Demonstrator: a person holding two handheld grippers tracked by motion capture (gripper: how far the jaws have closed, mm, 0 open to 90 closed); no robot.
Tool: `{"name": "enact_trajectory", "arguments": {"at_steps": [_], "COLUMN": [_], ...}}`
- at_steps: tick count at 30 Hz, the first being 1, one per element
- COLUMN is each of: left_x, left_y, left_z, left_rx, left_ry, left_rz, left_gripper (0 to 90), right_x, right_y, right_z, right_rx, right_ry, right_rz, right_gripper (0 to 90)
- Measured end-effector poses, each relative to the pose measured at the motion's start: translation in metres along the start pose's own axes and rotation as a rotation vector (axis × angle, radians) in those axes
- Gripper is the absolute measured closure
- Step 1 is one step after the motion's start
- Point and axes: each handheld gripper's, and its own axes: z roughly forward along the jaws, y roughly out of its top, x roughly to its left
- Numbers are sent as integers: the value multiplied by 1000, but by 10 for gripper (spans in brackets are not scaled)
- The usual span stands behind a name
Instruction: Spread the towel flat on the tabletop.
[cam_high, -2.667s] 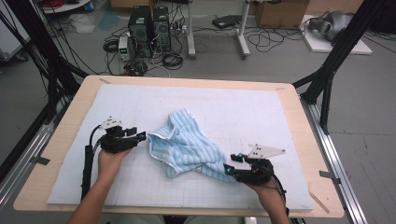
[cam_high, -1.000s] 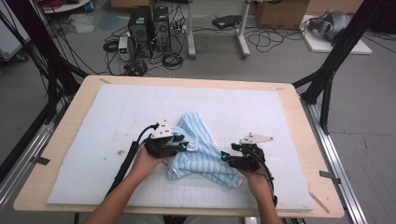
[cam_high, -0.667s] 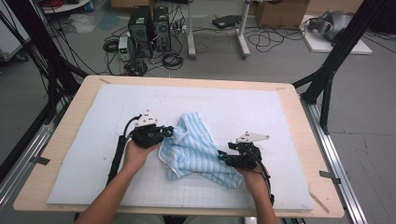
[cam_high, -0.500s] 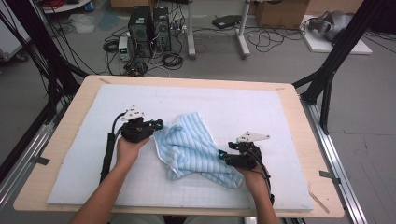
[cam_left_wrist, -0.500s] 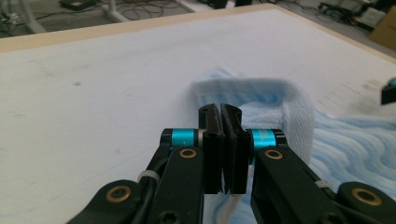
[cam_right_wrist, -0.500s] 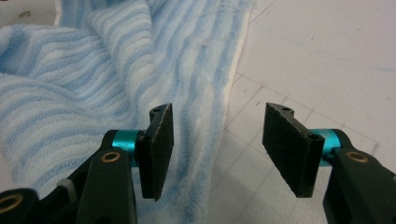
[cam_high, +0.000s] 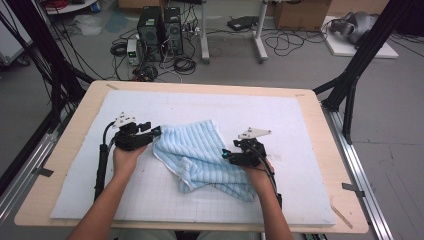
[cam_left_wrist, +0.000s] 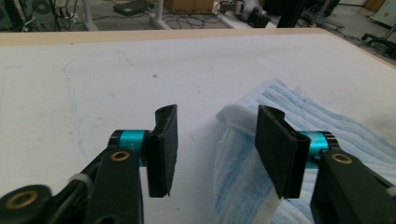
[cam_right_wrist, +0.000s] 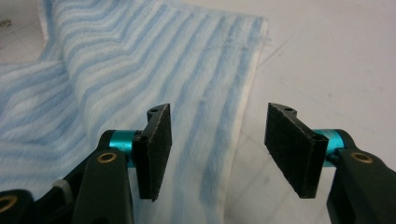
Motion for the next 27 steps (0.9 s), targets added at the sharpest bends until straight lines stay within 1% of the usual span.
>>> {"name": "enact_trajectory", "arguments": {"at_steps": [3,5,6,8,9,10,11,13,14,15,16,18,19,20,22,23,24,25,26,27], "left_x": [-3,-3,-4,-3,-3,-3,-4,-4,-5,-5,-5,-6,-7,-7,-9,-9,-10,-11,-11,-12], "left_y": [1,0,-2,-5,-6,-7,-8,-9,-10,-10,-11,-11,-12,-13,-14,-14,-15,-15,-16,-16], "left_z": [-3,-5,-6,-6,-6,-6,-6,-7,-8,-9,-9,-10,-11,-11,-10,-9,-8,-8,-7,-7], "left_rx": [0,2,-1,12,16,20,24,31,32,30,28,30,33,38,53,57,59,59,60,58], "left_ry": [-18,-34,-39,-43,-48,-48,-48,-55,-57,-60,-62,-68,-70,-74,-84,-88,-88,-89,-89,-90], "left_rz": [18,22,20,17,13,19,18,19,20,17,16,14,19,20,34,40,43,44,44,40], "left_gripper": [457,447,447,446,446,447,447,447,447,446,447,446,445,443,437,434,435,435,434,435], "right_x": [0,1,2,2,3,3,3,5,5,3,1,-6,-9,-16,-27,-32,-36,-37,-35,-31], "right_y": [11,17,20,26,27,29,31,33,33,32,32,32,32,31,30,28,27,27,27,27], "right_z": [15,25,31,43,47,51,56,63,66,69,69,68,67,63,55,51,50,50,52,55], "right_rx": [8,20,30,49,55,71,91,129,143,134,121,107,100,86,60,42,26,17,18,25], "right_ry": [20,30,28,20,21,25,23,-3,-13,-9,-19,-67,-92,-124,-170,-164,-120,-78,-50,-28], "right_rz": [-7,-15,-28,-50,-46,-46,-55,-92,-102,-103,-87,-73,-57,-34,27,70,104,106,98,80], "right_gripper": [362,326,306,307,320,362,444,625,702,752,819,864,881,887,893,892,837,770,718,664]}}
